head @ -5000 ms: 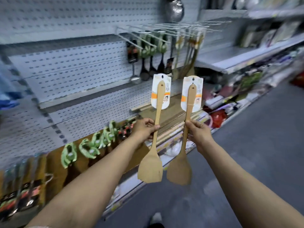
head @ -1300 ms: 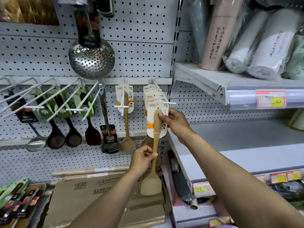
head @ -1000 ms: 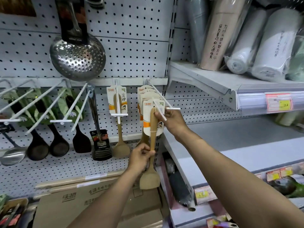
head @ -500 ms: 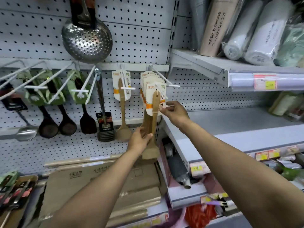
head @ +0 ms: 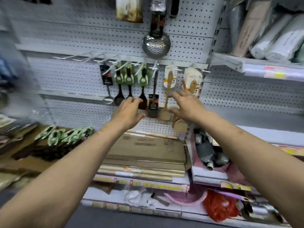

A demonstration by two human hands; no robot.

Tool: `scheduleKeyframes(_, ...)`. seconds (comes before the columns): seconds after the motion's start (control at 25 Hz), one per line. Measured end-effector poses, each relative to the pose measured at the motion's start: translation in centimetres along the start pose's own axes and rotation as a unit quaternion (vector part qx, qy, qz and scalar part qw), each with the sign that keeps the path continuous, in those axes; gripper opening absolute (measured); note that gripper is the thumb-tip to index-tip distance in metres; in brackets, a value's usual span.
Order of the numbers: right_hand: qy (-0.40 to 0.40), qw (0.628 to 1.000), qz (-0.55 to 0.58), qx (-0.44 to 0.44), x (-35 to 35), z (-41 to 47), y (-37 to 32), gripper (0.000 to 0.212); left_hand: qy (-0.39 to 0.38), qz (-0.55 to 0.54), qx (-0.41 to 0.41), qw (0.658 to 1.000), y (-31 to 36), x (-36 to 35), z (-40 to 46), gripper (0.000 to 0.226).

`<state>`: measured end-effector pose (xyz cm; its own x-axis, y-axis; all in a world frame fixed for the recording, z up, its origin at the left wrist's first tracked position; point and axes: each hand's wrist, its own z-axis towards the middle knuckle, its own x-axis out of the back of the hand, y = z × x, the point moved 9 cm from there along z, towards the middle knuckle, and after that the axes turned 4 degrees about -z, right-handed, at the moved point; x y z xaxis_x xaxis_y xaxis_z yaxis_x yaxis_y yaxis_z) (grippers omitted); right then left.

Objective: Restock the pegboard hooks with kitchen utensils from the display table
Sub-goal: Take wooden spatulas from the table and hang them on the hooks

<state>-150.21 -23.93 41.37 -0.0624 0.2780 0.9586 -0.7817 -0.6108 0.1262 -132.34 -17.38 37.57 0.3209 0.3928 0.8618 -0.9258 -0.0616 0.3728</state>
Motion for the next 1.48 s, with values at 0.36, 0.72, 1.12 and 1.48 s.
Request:
scheduleKeyframes(0.36,0.087,0.984,0.057,0.144,6.5,2.4,-22.8,0.059,0.094,0.061,0.053,0.992,-14.8,16.1,-11.0,0.054)
scheduleKeyframes(0.72,0.078,0.966,0.109,0.222,9.1,13.8,-52.3,0.058,0.124,0.119,0.116,0.978,-40.0,32.4,-17.1,0.057)
scheduleKeyframes(1.12,0.057,0.945,0.157,0.283,6.0,28.4,-79.1,0.057,0.143,0.153,0.173,0.962,-65.7,42.7,-18.9,0.056)
scheduleKeyframes(1.48,-0.051,0.936,0.210,0.278,-7.0,48.4,-97.6,0.055,0.086,0.115,0.261,0.955,-93.5,42.5,-11.2,0.051)
